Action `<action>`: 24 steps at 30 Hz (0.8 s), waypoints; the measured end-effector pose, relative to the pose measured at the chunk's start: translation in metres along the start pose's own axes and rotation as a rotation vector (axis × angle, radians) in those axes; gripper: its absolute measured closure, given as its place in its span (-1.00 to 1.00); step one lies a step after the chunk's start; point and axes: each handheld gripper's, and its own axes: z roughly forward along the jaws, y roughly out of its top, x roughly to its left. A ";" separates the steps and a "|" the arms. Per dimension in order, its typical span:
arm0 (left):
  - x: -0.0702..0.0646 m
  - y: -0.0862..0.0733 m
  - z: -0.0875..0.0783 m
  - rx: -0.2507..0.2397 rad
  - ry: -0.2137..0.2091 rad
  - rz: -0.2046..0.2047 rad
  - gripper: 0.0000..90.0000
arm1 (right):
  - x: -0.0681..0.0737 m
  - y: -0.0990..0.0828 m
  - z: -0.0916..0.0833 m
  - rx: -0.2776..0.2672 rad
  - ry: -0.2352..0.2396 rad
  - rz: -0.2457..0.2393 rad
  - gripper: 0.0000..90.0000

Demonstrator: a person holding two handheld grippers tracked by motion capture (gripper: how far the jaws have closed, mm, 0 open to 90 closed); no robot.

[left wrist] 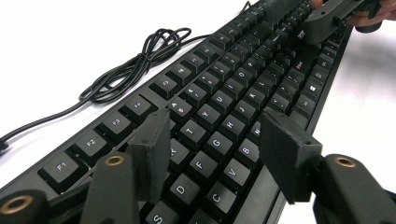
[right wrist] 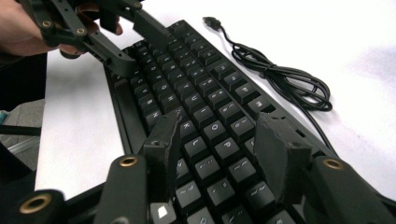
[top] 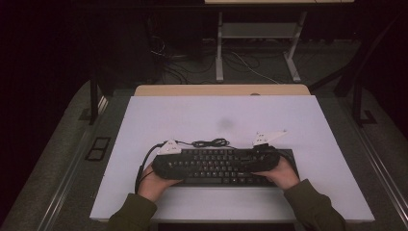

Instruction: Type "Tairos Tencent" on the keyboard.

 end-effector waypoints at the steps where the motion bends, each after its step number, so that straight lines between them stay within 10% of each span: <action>1: 0.000 0.000 0.000 -0.001 -0.001 -0.001 -0.07 | 0.001 -0.001 -0.001 0.003 -0.002 0.002 0.17; 16: -0.009 -0.004 -0.008 0.037 -0.069 0.054 0.95 | 0.000 -0.005 -0.002 0.009 -0.005 0.000 0.06; 24: -0.012 -0.007 -0.004 0.079 -0.095 0.061 0.99 | -0.001 -0.005 -0.002 0.007 -0.007 0.009 -0.04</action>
